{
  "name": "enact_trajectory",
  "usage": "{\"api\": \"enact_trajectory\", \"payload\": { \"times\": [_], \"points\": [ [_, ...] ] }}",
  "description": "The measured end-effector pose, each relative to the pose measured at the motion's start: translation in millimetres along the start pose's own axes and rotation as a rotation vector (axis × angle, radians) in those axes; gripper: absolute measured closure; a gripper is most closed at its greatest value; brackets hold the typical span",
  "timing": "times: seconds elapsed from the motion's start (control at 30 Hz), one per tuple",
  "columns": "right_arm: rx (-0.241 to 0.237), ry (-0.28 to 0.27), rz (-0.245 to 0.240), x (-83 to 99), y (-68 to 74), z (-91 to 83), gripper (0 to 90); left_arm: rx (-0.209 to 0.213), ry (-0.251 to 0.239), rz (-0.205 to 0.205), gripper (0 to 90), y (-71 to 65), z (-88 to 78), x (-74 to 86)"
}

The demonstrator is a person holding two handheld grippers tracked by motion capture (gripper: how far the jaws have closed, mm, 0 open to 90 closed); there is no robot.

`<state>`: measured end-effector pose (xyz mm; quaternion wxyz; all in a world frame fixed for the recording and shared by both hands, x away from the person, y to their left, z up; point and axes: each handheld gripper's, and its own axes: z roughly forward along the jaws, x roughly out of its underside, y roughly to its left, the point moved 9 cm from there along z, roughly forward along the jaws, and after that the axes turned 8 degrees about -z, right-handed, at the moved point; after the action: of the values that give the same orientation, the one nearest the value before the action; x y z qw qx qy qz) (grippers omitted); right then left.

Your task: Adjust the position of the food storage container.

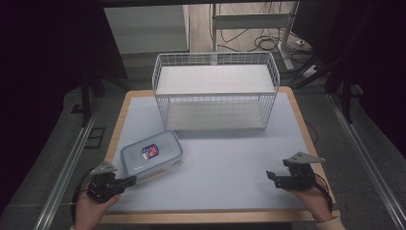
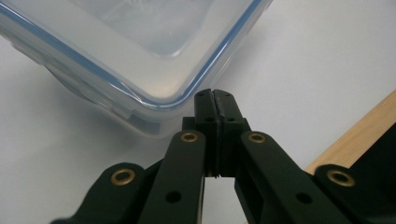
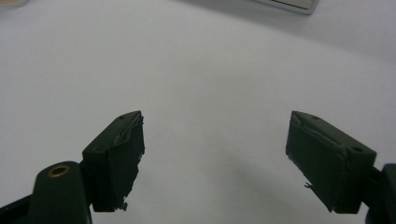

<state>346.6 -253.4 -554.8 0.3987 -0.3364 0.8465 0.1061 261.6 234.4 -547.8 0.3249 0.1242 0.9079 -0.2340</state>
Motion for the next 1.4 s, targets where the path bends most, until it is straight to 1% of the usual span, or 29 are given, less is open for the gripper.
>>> {"api": "enact_trajectory", "payload": {
  "times": [0.03,0.07,0.13,0.2,0.23,0.27,0.3,0.33,0.37,0.4,0.43,0.47,0.5,0.53,0.57,0.6,0.63,0.73,0.77,0.87,0.93,1.03,1.1,1.2,1.23,1.27,1.3,1.37,1.4],
  "points": [
    [0.000,0.000,0.000,0.0,0.0,0.0,19.3,0.000,0.000,0.000,89.7,0.0,0.0,0.0],
    [-0.001,-0.001,0.003,0.0,0.1,-0.1,19.3,-0.022,-0.028,-0.016,89.7,6.1,-9.3,-4.4],
    [-0.001,-0.001,0.002,-0.1,0.1,0.1,19.3,-0.053,-0.052,-0.036,89.6,15.7,-16.4,-8.1],
    [-0.002,0.000,0.000,-0.2,0.2,0.0,19.3,-0.105,-0.067,-0.063,89.6,33.6,-21.1,-12.4],
    [-0.002,-0.001,0.000,-0.3,0.2,-0.1,19.3,-0.105,-0.067,-0.063,89.6,33.6,-21.1,-12.4],
    [-0.001,-0.002,0.001,-0.6,0.3,-0.3,19.3,-0.127,-0.068,-0.083,89.6,43.4,-21.4,-14.3],
    [-0.001,-0.003,0.001,-0.9,0.3,-0.6,19.3,-0.137,-0.072,-0.128,89.6,59.9,-18.6,-17.9],
    [0.000,-0.005,0.000,-1.1,0.1,-0.9,19.2,-0.145,-0.067,-0.141,89.6,66.7,-15.6,-19.3],
    [0.001,-0.006,0.001,-1.3,0.1,-1.2,19.3,-0.146,-0.062,-0.154,89.6,72.2,-11.7,-20.7],
    [0.002,-0.006,0.001,-1.4,-0.1,-1.4,19.3,-0.146,-0.062,-0.154,89.7,72.2,-11.7,-20.7],
    [0.003,-0.006,0.002,-1.5,-0.2,-1.5,19.2,-0.137,-0.047,-0.173,89.7,79.4,-3.0,-23.6],
    [0.002,-0.007,0.004,-1.5,-0.3,-1.5,19.2,-0.135,-0.040,-0.180,89.6,82.2,1.4,-25.1],
    [0.002,-0.007,0.004,-1.5,-0.3,-1.5,19.2,-0.135,-0.040,-0.180,89.6,82.2,1.4,-25.1],
    [0.004,-0.005,0.006,-0.9,-0.7,-1.2,19.3,-0.121,-0.031,-0.194,89.7,85.7,9.6,-28.4],
    [0.004,-0.003,0.006,-0.6,-0.8,-1.1,19.3,-0.110,-0.029,-0.197,89.7,86.0,12.9,-30.3],
    [0.004,-0.002,0.007,-0.3,-0.8,-0.9,19.3,-0.110,-0.029,-0.197,89.5,86.0,12.9,-30.3],
    [0.004,-0.001,0.007,-0.1,-0.9,-0.8,19.3,-0.130,-0.031,-0.194,89.6,88.4,14.8,-34.7],
    [0.004,0.000,0.007,0.0,-1.0,-0.6,19.3,-0.122,-0.037,-0.200,89.6,89.6,14.8,-39.3],
    [0.005,0.002,0.006,0.2,-1.4,-0.2,19.3,-0.118,-0.040,-0.209,89.6,91.3,16.2,-42.3],
    [0.004,0.004,0.007,0.4,-1.0,0.4,19.3,-0.126,-0.031,-0.214,89.6,94.0,18.4,-42.5],
    [0.004,0.006,0.005,0.4,-0.6,0.1,19.2,-0.142,-0.009,-0.218,89.7,97.2,21.2,-38.8],
    [0.011,0.005,0.004,0.5,-2.3,-0.8,19.2,-0.132,0.016,-0.231,89.7,98.2,28.0,-32.2],
    [0.011,0.006,0.006,1.0,-3.0,-0.1,19.3,-0.155,0.028,-0.215,89.7,98.1,31.0,-32.6],
    [0.009,0.010,0.005,1.7,-2.7,0.9,19.3,-0.130,0.030,-0.202,89.7,95.2,36.2,-36.4],
    [0.008,0.011,0.004,1.7,-2.5,1.0,19.3,-0.110,0.037,-0.196,89.7,93.4,39.8,-38.5],
    [0.008,0.011,0.004,1.6,-2.3,1.2,19.3,-0.109,0.044,-0.186,89.7,92.7,43.0,-40.4],
    [0.008,0.011,0.004,1.6,-2.3,1.2,19.3,-0.109,0.044,-0.186,89.7,92.7,43.0,-40.4],
    [0.009,0.012,0.005,1.5,-2.5,1.4,19.3,-0.104,0.053,-0.162,89.7,89.8,51.0,-48.3],
    [0.009,0.012,0.005,1.5,-2.5,1.4,19.3,-0.104,0.053,-0.162,89.7,89.8,51.0,-48.3]
  ]
}}
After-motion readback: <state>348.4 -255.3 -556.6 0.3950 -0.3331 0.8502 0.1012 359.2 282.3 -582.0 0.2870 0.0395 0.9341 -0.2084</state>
